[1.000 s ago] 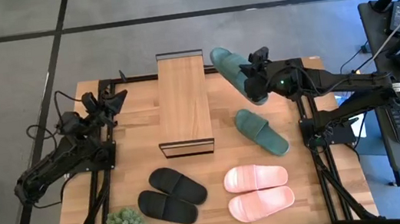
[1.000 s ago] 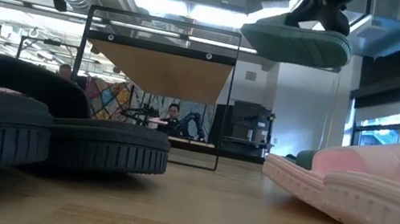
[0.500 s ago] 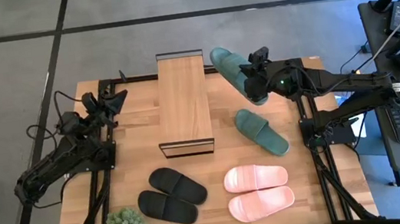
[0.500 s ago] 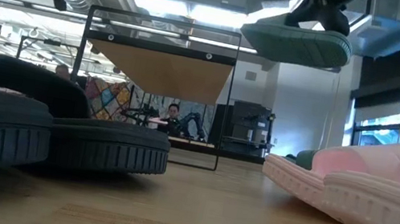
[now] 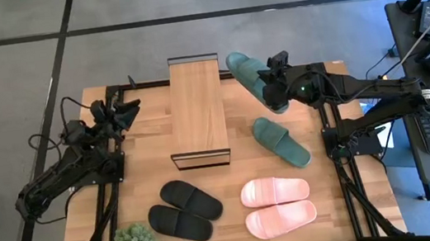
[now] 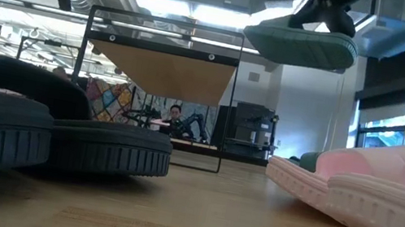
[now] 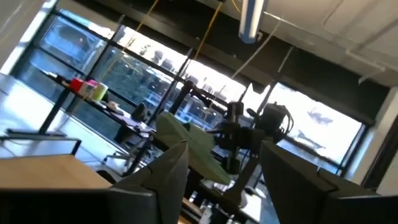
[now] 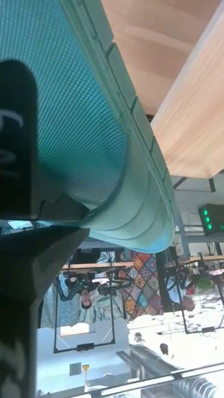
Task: Pick and place slides into the shelf
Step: Put the right green slipper on the shelf
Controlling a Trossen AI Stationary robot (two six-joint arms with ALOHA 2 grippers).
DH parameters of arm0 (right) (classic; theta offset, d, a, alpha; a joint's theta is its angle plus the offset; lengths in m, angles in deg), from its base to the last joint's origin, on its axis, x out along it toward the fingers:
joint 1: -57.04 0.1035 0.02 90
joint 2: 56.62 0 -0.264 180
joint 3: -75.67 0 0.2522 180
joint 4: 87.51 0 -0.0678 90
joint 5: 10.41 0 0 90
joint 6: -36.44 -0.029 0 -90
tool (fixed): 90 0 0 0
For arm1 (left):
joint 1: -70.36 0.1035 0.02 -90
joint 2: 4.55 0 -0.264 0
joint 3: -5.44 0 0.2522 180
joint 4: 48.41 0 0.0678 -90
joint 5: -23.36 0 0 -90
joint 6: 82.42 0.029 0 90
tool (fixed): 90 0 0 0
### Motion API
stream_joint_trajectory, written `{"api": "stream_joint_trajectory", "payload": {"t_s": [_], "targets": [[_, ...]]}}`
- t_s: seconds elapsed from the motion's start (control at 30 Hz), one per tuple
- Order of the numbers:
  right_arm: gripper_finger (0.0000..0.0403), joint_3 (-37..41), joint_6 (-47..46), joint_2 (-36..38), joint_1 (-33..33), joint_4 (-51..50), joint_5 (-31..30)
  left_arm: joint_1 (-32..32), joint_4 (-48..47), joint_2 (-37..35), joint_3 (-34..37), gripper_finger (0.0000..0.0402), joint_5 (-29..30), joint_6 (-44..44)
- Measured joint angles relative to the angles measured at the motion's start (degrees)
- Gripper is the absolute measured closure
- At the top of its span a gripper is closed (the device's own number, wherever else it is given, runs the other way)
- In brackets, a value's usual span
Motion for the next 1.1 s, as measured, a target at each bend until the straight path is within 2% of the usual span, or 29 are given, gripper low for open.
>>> {"api": "stream_joint_trajectory", "payload": {"t_s": [0.1, 0.23, 0.37, 0.5, 0.8, 1.1], "targets": [[0.0393, 0.0, 1.05, -0.02, -0.02, 0.07, 4.62, 0.0, 0.14, 0.68, -0.04, 0.0208, 1.65, -1.47], [0.0393, 0.02, 5.14, -0.13, 0.0, 2.01, 9.15, 0.04, 0.24, 3.94, -0.09, 0.0208, 4.0, -11.78], [0.0393, 0.02, 8.87, -1.16, -0.29, 6.22, 13.08, 0.04, 0.16, 10.11, -2.39, 0.0208, 3.22, -18.82], [0.0393, 0.02, 13.63, -4.06, -0.44, 9.02, 18.71, 0.04, 0.05, 19.02, -7.33, 0.0208, 2.52, -20.82], [0.039, 0.04, 24.13, -11.62, -0.27, 13.38, 18.74, 0.02, -5.1, 38.72, -23.48, 0.0208, -6.27, -21.34], [0.0394, 0.04, 28.89, -13.31, 2.52, 16.78, 15.09, 0.04, -11.4, 53.19, -31.6, 0.0207, -7.28, -20.84]]}}
